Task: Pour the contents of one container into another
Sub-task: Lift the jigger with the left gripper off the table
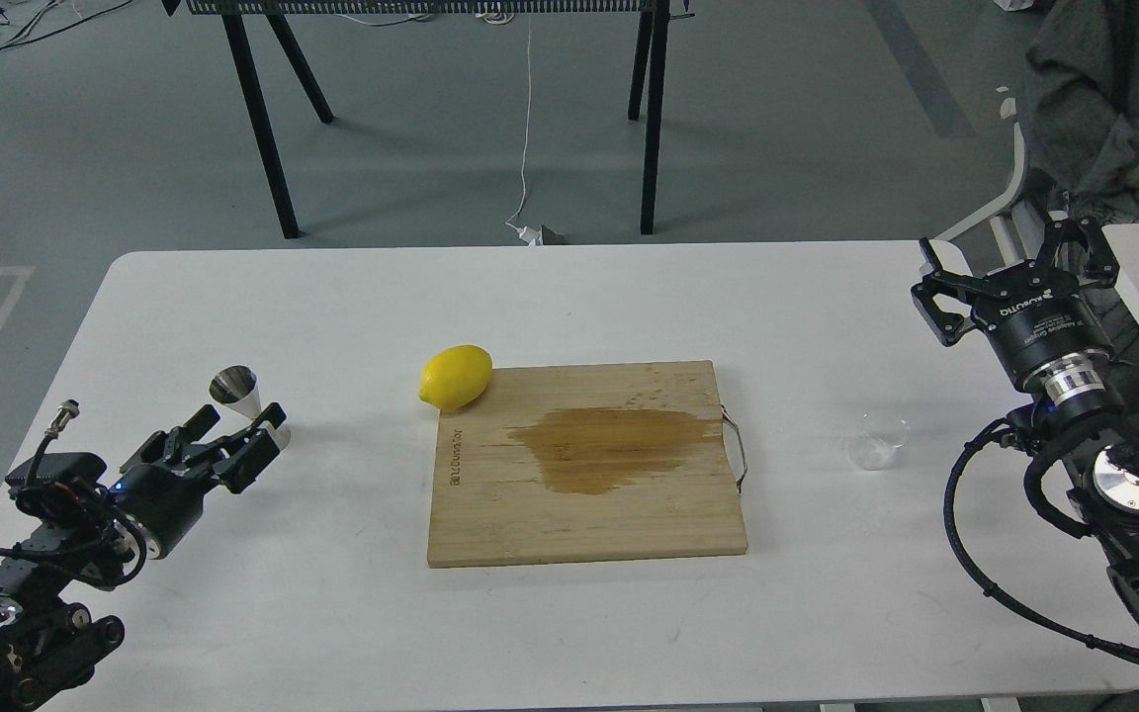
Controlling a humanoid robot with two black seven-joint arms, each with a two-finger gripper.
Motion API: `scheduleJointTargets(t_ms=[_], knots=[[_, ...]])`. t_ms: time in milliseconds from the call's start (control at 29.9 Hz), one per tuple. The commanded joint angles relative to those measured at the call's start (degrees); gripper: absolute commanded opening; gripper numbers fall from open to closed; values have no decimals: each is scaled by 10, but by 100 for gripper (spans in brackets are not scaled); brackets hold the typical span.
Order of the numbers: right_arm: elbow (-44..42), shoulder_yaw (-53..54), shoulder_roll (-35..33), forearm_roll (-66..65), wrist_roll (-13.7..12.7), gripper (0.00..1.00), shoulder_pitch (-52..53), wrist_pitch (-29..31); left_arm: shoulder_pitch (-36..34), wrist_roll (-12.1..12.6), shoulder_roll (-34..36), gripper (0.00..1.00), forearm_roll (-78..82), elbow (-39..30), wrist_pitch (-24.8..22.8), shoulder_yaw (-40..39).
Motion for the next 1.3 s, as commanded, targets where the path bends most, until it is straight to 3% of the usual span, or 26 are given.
scheduleJointTargets(t_ms=[0,1271], knots=[[0,0,1,0,0,99,0,0,0,0,-6,100,0,1,0,0],[-3,2,0,0,0,99,-7,0,-67,0,-102,97,1,131,-8,28]])
